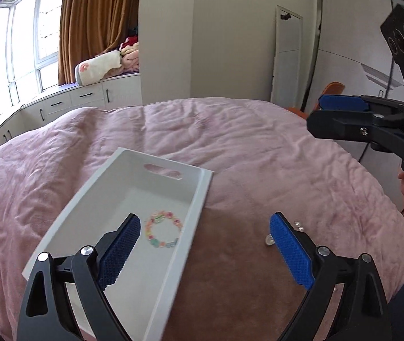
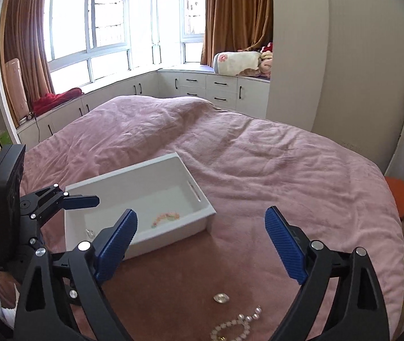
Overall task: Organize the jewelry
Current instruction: 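Grasp the second silver ingot charm with the left gripper while the right grasps the pearl earring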
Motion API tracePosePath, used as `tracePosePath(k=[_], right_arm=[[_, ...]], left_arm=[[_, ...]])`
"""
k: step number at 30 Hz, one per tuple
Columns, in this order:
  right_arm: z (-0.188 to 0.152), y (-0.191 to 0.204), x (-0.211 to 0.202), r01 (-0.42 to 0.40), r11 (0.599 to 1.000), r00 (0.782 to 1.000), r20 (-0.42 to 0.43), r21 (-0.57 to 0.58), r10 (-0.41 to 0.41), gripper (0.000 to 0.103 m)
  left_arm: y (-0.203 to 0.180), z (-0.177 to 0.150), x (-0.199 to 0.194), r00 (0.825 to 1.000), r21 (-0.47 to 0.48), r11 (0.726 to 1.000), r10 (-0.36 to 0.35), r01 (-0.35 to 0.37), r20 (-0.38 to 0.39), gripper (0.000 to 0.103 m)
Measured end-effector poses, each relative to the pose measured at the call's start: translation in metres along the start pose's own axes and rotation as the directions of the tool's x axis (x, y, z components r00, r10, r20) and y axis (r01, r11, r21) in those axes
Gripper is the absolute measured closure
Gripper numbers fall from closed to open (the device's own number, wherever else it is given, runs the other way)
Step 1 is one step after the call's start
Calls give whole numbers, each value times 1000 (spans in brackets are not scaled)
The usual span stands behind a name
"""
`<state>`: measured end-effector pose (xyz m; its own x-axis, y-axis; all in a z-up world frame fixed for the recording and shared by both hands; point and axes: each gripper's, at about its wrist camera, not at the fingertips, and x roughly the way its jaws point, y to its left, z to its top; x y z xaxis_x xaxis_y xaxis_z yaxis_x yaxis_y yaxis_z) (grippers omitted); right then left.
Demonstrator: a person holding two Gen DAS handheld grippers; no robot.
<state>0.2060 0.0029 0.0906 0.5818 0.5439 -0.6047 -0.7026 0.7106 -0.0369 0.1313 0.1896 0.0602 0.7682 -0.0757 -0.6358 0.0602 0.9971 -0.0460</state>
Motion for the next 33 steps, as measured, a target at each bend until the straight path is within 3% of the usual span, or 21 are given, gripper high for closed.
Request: tracePosePath(k=[6,13,17,23,28,33], right_arm=[[-73,-35,-27,61,998,997,-49,-24,-62,11],[-141,-54,-27,31,999,993,-117,35,-27,11],[-166,-53,-23,23,999,988,-153,29,-18,12],[-197,-47,2,9,999,969,-246,-47,-20,20],[-220,-38,21,-21,996,948,-319,-90,-9,33],[-235,-34,44,-63,993,919,-394,-98,19,43]], left_arm=[[-49,-6,34,998,62,997,-32,35,-54,9],[-74,-7,85,992,36,999,-20,25,-126,9],[-88,-18,115,985,78,997,-2,16,-175,9],[-111,-39,142,976,192,981,32,10,-213,9],[-127,-55,162,970,323,946,86,-8,-228,9],[-126,-63,177,962,336,942,103,-12,-253,9]])
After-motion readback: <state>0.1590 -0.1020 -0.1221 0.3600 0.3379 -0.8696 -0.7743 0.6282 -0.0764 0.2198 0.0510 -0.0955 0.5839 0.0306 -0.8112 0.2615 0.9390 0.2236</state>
